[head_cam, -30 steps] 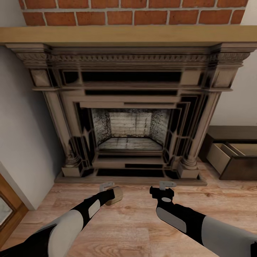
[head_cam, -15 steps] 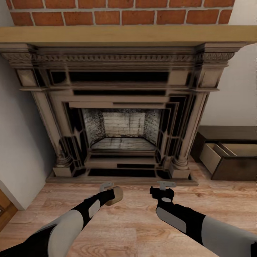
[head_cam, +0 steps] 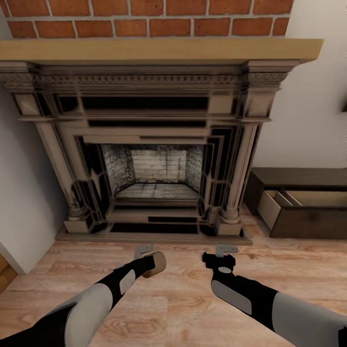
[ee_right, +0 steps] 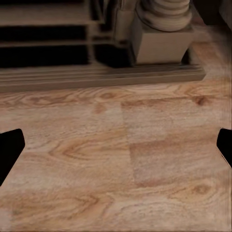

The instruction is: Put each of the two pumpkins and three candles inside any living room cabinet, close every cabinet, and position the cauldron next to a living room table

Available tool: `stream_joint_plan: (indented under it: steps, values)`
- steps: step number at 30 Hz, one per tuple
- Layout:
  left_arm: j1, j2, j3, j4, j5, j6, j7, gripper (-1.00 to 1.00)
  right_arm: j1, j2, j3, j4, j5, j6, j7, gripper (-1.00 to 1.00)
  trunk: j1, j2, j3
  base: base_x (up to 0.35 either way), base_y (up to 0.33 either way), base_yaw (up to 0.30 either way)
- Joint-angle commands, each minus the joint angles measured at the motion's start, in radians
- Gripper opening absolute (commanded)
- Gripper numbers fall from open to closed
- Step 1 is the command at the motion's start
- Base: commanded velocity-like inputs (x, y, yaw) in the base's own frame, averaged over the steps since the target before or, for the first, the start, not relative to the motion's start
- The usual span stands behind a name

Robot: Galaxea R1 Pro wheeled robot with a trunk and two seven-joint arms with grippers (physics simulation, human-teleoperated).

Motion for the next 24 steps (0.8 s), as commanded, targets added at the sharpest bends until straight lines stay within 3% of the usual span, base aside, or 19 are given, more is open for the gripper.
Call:
stream_joint_plan:
  steps: [1, 8, 24]
  values:
    - [-0.001, 0.000, 0.009, -0.001, -0.008, 0.001, -0.003, -1.00, -0.001, -0.001, 0.004, 0.002, -0.006, -0.003, -0.003, 1.00, -0.001, -0.001, -0.001, -0.189, -0.281, 0.000]
    - [-0.001, 0.000, 0.009, -0.001, -0.008, 0.001, -0.002, -1.00, -0.001, 0.001, 0.004, 0.018, -0.006, -0.003, -0.002, 1.00, -0.001, -0.001, -0.001, -0.087, -0.306, 0.000]
    - [-0.001, 0.000, 0.009, -0.001, -0.007, 0.002, -0.001, -1.00, -0.002, 0.012, 0.007, 0.017, -0.004, -0.004, -0.002, 1.00, -0.001, -0.001, -0.001, 0.046, -0.329, 0.000]
